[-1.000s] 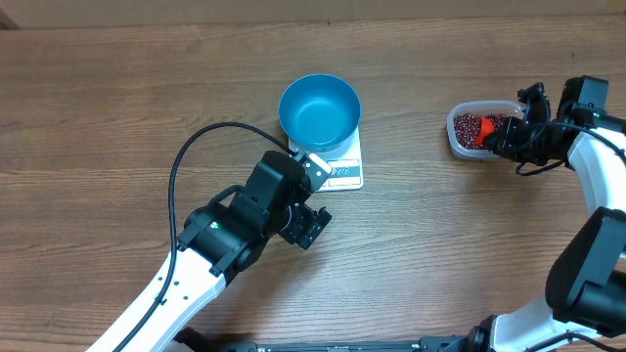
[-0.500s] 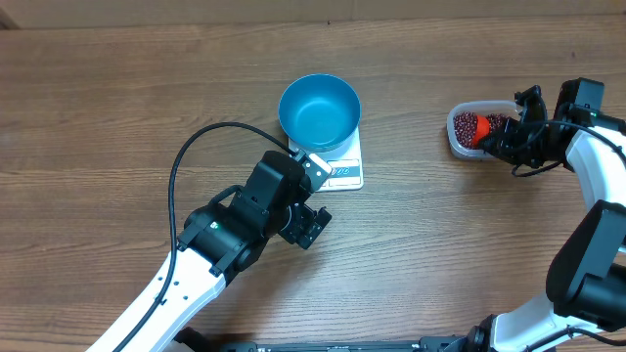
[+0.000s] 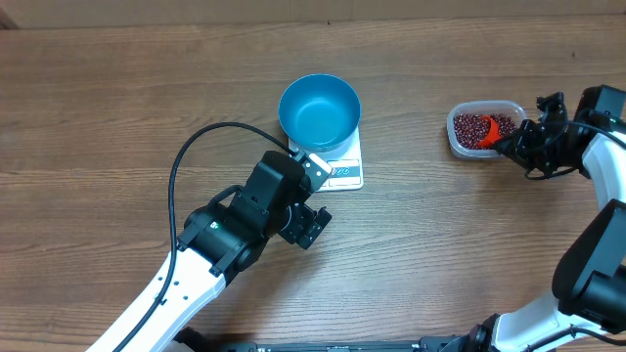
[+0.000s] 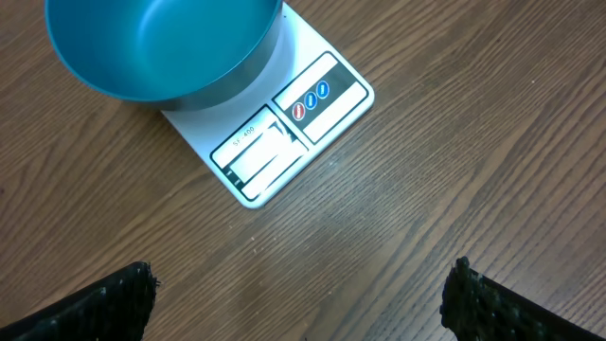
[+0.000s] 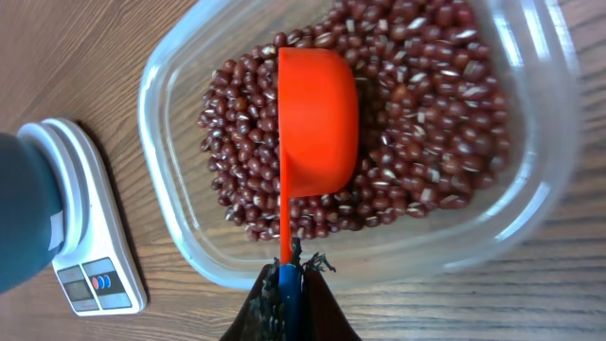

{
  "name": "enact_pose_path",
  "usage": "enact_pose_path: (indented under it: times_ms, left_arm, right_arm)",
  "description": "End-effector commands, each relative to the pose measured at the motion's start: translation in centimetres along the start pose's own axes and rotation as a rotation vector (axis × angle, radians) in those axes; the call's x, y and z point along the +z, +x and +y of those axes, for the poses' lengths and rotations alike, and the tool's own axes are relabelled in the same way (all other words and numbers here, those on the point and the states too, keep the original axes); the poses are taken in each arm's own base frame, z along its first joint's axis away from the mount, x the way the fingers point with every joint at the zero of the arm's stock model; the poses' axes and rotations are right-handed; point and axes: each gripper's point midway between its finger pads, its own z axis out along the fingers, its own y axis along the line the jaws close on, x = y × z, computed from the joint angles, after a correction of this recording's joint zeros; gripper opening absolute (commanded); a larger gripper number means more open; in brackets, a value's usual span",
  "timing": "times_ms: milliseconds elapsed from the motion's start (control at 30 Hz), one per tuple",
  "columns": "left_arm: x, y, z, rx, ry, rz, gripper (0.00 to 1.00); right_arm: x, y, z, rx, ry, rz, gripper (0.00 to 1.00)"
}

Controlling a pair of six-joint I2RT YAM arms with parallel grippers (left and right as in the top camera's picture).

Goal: Scoop item into bowl and weigh 150g on scale
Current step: 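Dip the red cup into the beans and scoop with the right gripper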

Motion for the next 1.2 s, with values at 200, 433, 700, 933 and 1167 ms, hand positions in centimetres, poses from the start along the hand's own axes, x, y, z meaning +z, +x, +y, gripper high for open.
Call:
enact_pose_path:
  times_ms: [200,433,700,933,1167]
  left_arm:
    - [0.2,0.1,0.1,0.013,-0.007,0.008,0.99]
    - [0.2,0.1,0.1,0.013,-0.007,0.008,0.99]
    - [0.2,0.1,0.1,0.013,-0.007,0.008,0.99]
    - [0.2,0.1,0.1,0.014,-0.007,0.008,0.99]
    - [0.2,0.1,0.1,0.013,-0.007,0.008,0.99]
  right_arm:
    - [1.3,0.6,-0.6,0.053,-0.047,0.030,0.04]
    - [1.6,0.7,0.6,0.062,-0.134,0.042,0.04]
    - [1.6,0.4,0.7,0.054,-0.142,0.030,0.04]
    - [1.2,0.4,0.1,0.073,-0.141,0.027,0.04]
    - [0.5,0.0,0.2,0.092,-0.202,0.009,0.04]
